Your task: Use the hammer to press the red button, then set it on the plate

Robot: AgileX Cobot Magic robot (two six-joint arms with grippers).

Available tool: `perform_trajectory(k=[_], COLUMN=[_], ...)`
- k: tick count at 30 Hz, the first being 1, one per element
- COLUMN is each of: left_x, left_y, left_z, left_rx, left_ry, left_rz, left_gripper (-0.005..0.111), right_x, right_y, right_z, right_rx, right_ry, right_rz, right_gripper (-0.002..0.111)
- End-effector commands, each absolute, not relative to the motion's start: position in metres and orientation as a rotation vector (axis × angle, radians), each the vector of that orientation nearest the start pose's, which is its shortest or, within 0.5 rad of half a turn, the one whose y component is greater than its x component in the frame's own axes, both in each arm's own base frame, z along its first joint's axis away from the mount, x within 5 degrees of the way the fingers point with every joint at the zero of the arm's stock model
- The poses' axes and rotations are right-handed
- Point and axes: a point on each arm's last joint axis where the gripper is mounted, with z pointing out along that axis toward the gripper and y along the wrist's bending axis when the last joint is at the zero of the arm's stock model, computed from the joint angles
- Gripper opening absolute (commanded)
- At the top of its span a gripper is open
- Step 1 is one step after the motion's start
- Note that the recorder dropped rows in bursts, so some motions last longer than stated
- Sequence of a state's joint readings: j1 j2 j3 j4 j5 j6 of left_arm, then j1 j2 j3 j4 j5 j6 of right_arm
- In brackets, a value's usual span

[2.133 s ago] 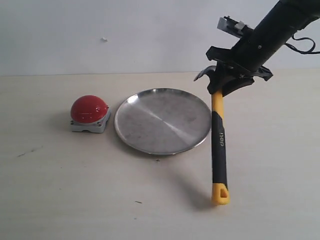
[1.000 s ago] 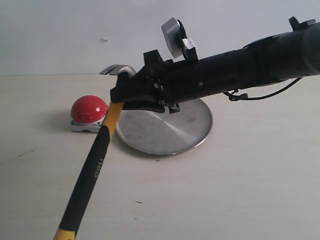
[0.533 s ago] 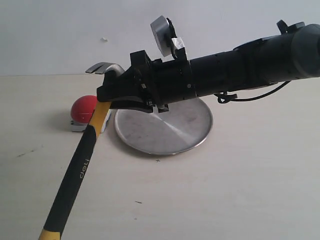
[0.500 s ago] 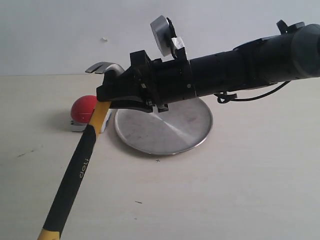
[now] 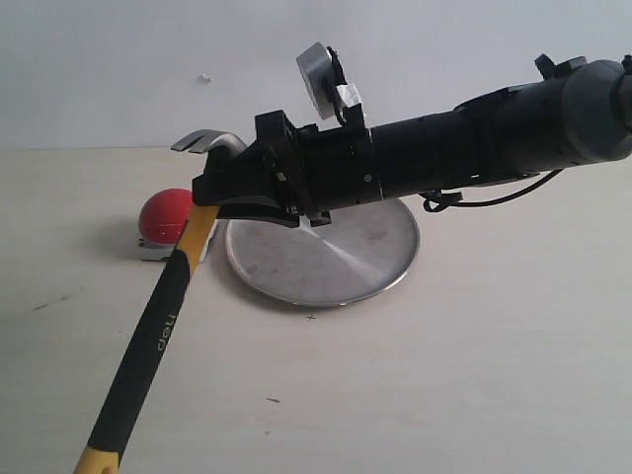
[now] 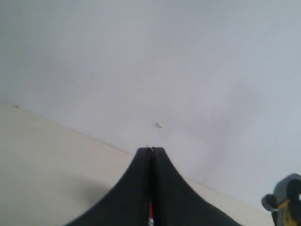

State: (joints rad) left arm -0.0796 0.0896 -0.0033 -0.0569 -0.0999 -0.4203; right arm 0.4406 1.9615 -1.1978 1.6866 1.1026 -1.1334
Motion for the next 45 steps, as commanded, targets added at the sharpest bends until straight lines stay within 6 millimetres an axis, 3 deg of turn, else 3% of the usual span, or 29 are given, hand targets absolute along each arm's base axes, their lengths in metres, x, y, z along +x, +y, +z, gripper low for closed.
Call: perform_trajectory(k=[1,8,10,17,22,24,26,29,31,38,41,45], left_x=[0.076,0.125,0.143,0.198,0.213,0.219,0.225,0.232,0.236,0.231,0.227,0.229], left_y=[-0.013,-0.021,-0.024,-0.032,-0.04,-0.049,-0.061,-0.082,-0.087,-0.103,-0.103,-0.101], left_z=[0.231,0.303,0.325,0.373,0.359,0.337,0.313,0.287,0.282,0.271,0.26,0.251], left_rx=[-0.162,-0.055,0.014,0.298,0.495,0.557,0.6,0.731,0.763,1.124,1.184,1.138], left_ry=[1.49,1.585,1.675,2.157,2.566,2.696,2.74,2.689,2.672,2.362,2.311,2.315], left_rz=[-0.445,-0.314,-0.243,-0.018,-0.035,-0.171,-0.319,-0.53,-0.606,-0.787,-0.786,-0.724], left_gripper=[0.0,0.0,0.0,0.0,0.0,0.0,0.013,0.048,0.057,0.055,0.056,0.056], right_x=[0.319,0.32,0.32,0.32,0.32,0.32,0.32,0.321,0.323,0.328,0.329,0.33], right_y=[0.24,0.24,0.24,0.24,0.24,0.24,0.24,0.24,0.24,0.239,0.238,0.238], right_z=[0.223,0.222,0.222,0.222,0.222,0.222,0.222,0.222,0.22,0.216,0.215,0.215], right_rx=[-0.501,-0.493,-0.493,-0.493,-0.492,-0.491,-0.491,-0.482,-0.459,-0.374,-0.368,-0.36], right_ry=[2.094,2.099,2.099,2.099,2.1,2.101,2.101,2.107,2.122,2.174,2.178,2.182], right_rz=[1.833,1.821,1.821,1.821,1.819,1.816,1.817,1.811,1.787,1.722,1.712,1.699], right_gripper=[0.0,0.0,0.0,0.0,0.0,0.0,0.0,0.0,0.0,0.0,0.0,0.0])
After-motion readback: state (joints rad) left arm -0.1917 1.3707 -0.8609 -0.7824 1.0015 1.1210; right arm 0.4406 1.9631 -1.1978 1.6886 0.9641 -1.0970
